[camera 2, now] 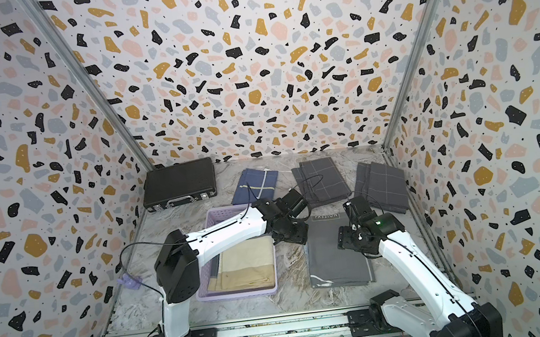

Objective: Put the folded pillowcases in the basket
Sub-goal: Pick up the pillowcase from the center of the board.

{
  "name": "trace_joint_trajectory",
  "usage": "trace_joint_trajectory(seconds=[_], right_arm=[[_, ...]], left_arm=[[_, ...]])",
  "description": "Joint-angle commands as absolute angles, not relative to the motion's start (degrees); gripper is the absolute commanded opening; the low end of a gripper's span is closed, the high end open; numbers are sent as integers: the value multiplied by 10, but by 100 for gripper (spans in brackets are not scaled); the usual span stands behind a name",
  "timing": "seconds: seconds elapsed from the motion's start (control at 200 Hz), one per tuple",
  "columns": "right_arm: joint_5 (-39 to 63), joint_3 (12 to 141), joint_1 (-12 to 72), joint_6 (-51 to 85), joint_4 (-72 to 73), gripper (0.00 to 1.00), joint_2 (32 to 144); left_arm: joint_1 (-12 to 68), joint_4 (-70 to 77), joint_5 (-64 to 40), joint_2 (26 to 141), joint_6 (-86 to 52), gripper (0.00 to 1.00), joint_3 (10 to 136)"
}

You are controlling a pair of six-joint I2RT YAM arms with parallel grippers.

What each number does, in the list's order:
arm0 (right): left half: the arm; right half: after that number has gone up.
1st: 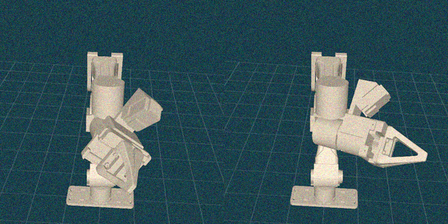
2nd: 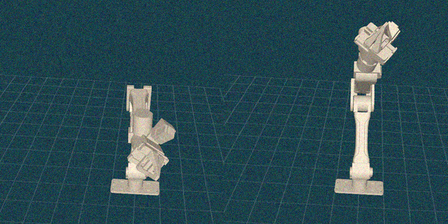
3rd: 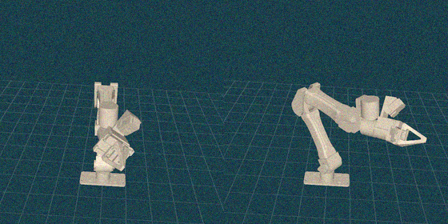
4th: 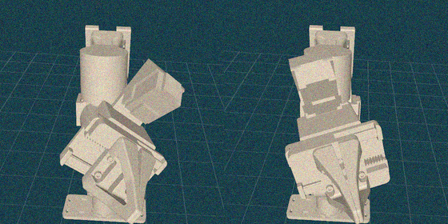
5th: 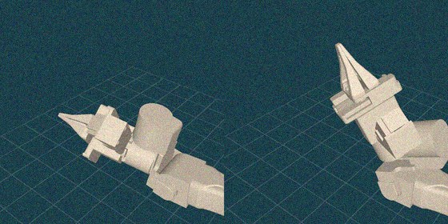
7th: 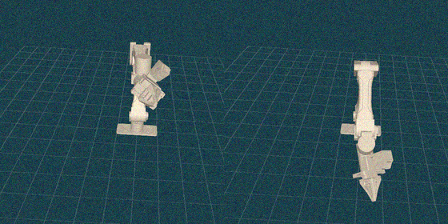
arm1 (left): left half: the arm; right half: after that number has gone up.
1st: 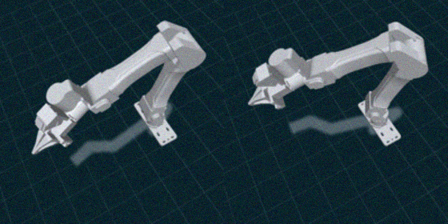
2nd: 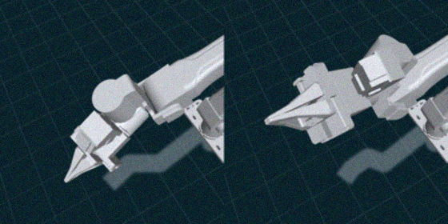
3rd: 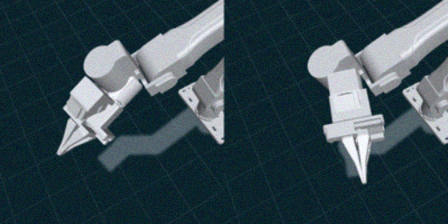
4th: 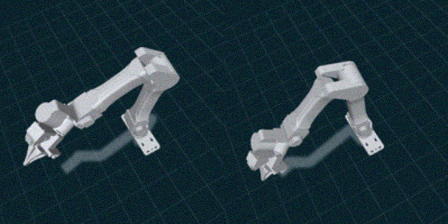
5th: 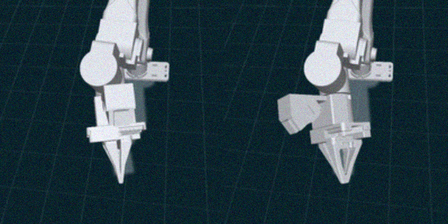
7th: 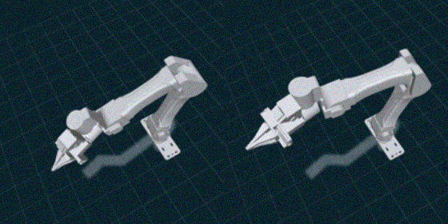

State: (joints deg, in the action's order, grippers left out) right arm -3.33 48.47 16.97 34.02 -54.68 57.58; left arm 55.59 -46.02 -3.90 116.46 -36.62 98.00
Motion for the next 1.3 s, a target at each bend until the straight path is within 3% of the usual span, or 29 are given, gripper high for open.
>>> trace_joint_trajectory(seconds=[0.0,0.476,0.741,0.921,1.131,1.297], right_arm=[[-47,477,153,326,-568,78,563],[19,451,105,307,-505,80,587],[42,434,75,293,-486,80,602],[48,431,69,291,-473,80,613],[54,423,66,294,-458,80,630],[56,415,66,297,-446,80,639]], left_arm=[[559,-440,-31,1188,-383,71,1014],[553,-414,86,1303,-406,77,1073],[532,-340,-12,1346,-405,73,1075],[528,-272,-48,1345,-411,49,1043],[517,-271,-36,1334,-398,0,1039],[492,-291,-45,1328,-368,0,1058]])
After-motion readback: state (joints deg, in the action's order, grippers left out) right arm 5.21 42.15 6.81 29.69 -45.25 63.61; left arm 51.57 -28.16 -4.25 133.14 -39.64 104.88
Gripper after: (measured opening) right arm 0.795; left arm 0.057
